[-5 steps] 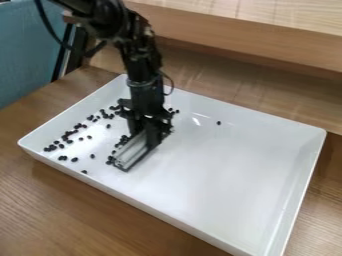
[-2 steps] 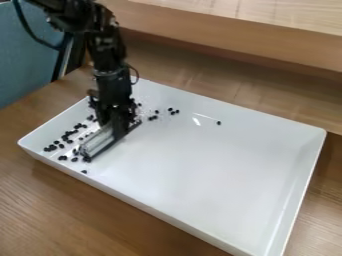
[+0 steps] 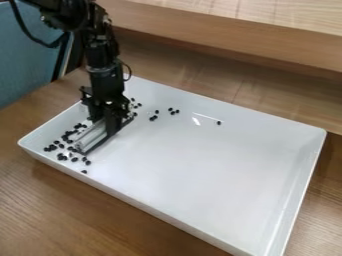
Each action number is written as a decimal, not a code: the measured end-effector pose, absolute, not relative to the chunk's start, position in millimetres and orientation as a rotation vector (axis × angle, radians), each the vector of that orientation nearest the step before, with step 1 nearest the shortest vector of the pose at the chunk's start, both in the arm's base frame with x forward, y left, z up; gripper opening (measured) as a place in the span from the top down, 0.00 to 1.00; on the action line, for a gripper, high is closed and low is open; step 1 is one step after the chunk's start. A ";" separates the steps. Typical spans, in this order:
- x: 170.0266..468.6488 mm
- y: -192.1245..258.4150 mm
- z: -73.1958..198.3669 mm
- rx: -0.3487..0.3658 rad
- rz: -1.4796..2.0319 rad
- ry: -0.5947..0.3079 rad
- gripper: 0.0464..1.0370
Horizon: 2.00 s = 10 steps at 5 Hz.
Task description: Sweep into pile
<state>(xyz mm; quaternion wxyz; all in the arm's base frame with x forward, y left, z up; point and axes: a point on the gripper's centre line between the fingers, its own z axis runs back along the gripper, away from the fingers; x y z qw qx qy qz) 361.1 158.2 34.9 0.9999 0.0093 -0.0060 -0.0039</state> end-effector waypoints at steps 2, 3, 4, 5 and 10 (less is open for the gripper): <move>362.3 159.5 35.2 0.026 0.004 -0.019 0.65; 361.7 159.9 34.9 0.029 0.013 -0.016 0.65; 362.4 161.3 36.3 0.033 0.022 -0.018 0.65; 362.6 169.9 35.1 0.036 0.047 -0.018 0.65; 374.0 148.2 32.5 -0.014 -0.014 -0.017 0.05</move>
